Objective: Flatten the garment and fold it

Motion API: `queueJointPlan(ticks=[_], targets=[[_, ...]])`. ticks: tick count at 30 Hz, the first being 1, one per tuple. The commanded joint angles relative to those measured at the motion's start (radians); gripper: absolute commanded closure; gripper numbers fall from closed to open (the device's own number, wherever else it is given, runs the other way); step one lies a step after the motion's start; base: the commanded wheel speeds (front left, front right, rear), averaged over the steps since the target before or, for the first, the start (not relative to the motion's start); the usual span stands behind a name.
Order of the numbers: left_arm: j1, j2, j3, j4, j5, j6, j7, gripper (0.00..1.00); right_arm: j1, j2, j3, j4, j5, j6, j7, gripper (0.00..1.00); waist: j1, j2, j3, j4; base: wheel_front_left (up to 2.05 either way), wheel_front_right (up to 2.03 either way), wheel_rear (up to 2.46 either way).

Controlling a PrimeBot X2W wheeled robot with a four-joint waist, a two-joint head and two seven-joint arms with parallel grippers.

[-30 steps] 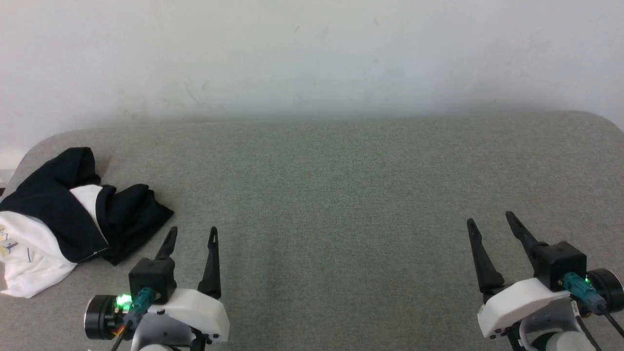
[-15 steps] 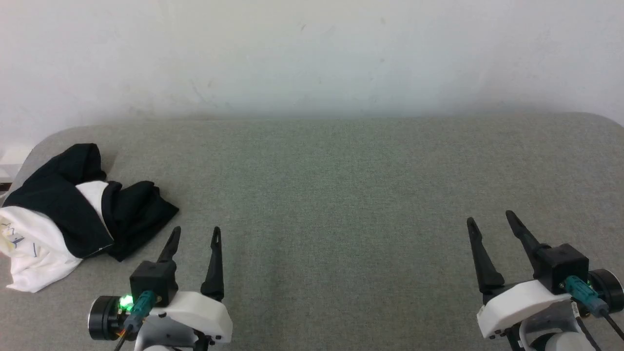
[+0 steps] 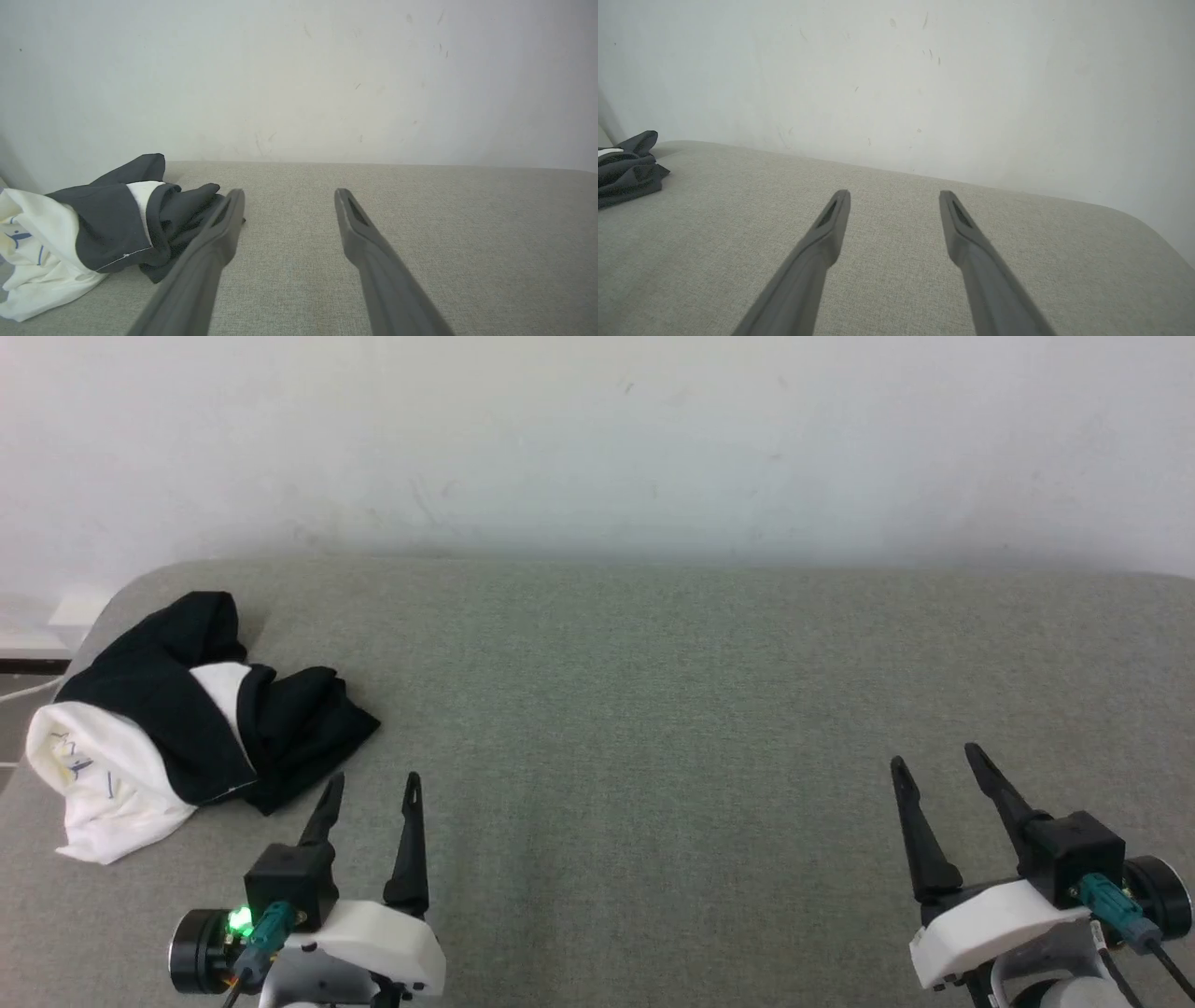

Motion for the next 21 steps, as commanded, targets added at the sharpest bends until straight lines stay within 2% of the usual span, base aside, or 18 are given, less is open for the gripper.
queueJointPlan(ticks=[1, 21], targets=[[0.012, -0.001, -0.002, -0.001, -0.01, 0.006, -0.013, 0.0, 0.008, 0.002, 0.001, 0.003, 0.001, -0.001, -0.011, 0.0, 0.0, -0.0001, -0.001, 0.016, 0.0, 0.0, 0.0], [0.037, -0.001, -0.009, -0.005, -0.026, 0.015, -0.055, 0.0, 0.021, 0.002, 0.024, 0.022, 0.01, -0.001, -0.053, 0.0, 0.0, -0.0001, -0.014, 0.13, 0.0, 0.0, 0.0]])
